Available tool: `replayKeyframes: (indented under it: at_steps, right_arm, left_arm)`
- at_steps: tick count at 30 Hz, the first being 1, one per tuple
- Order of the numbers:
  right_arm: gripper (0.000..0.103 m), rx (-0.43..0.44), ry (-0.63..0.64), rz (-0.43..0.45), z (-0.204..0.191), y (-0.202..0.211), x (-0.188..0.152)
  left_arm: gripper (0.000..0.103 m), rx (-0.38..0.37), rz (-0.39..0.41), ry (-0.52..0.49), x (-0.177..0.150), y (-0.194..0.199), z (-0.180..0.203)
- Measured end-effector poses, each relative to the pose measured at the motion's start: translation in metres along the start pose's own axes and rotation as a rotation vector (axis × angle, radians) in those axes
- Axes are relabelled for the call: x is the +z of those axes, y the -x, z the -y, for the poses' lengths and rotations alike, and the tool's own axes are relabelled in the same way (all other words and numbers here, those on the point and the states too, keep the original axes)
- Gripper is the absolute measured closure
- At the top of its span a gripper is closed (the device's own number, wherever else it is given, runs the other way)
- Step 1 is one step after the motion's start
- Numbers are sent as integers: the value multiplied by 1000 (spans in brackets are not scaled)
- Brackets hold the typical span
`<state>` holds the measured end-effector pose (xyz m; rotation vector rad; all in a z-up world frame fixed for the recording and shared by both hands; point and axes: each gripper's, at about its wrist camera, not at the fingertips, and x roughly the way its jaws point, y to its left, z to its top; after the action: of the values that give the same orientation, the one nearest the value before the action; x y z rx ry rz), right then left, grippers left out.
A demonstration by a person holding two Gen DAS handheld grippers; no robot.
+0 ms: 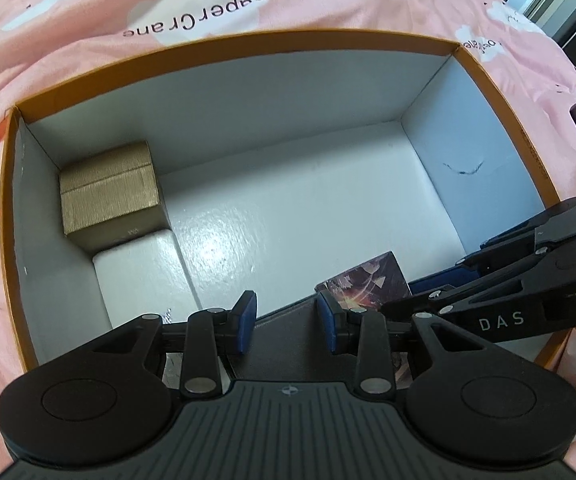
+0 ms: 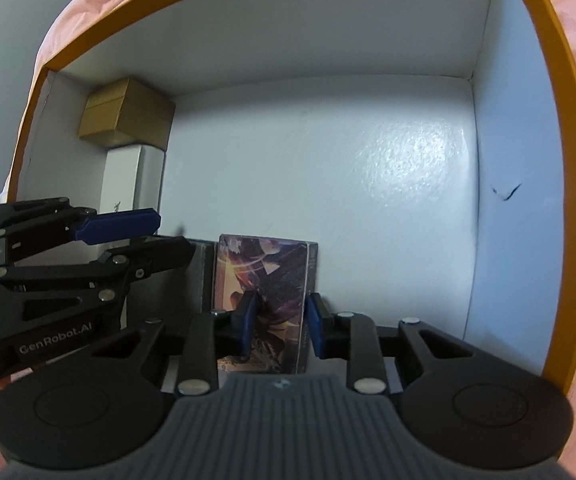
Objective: Organize objects
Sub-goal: 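Lower the card box into the orange box and open the right tool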
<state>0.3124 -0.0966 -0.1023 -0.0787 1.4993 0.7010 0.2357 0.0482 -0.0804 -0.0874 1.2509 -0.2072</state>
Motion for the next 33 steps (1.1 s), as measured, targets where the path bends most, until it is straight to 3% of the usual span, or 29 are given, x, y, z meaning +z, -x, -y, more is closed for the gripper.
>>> replayKeyframes:
  at_steps: [5, 8, 13, 15, 17, 21, 29, 33]
  right_arm:
    - [75, 2, 22, -6, -2, -3, -3]
    - [74, -3, 21, 6, -3, -1, -5]
    - [73, -43, 101, 88, -16, 17, -17]
    - [73, -91, 120, 105, -18, 17, -16]
    - [75, -120, 102, 110, -13, 16, -13]
    - [81, -71, 45, 93, -2, 12, -13]
    - [86, -49, 37, 75, -3, 4, -21]
    - [86, -27, 28, 67, -3, 1, -20]
  left_arm:
    - [62, -6, -11, 16, -1, -1, -2]
    - [62, 11, 27, 5, -5, 5, 2]
    - [62, -20, 87, 0, -9, 21, 7]
    - [62, 0, 92, 3, -4, 23, 8]
    - [62, 6, 78, 21, 4, 17, 7]
    - [62, 8, 21, 60, 10, 3, 1]
    - [62, -53, -44, 114, 8, 0, -3]
    - [60, -61, -35, 142, 7, -2, -5]
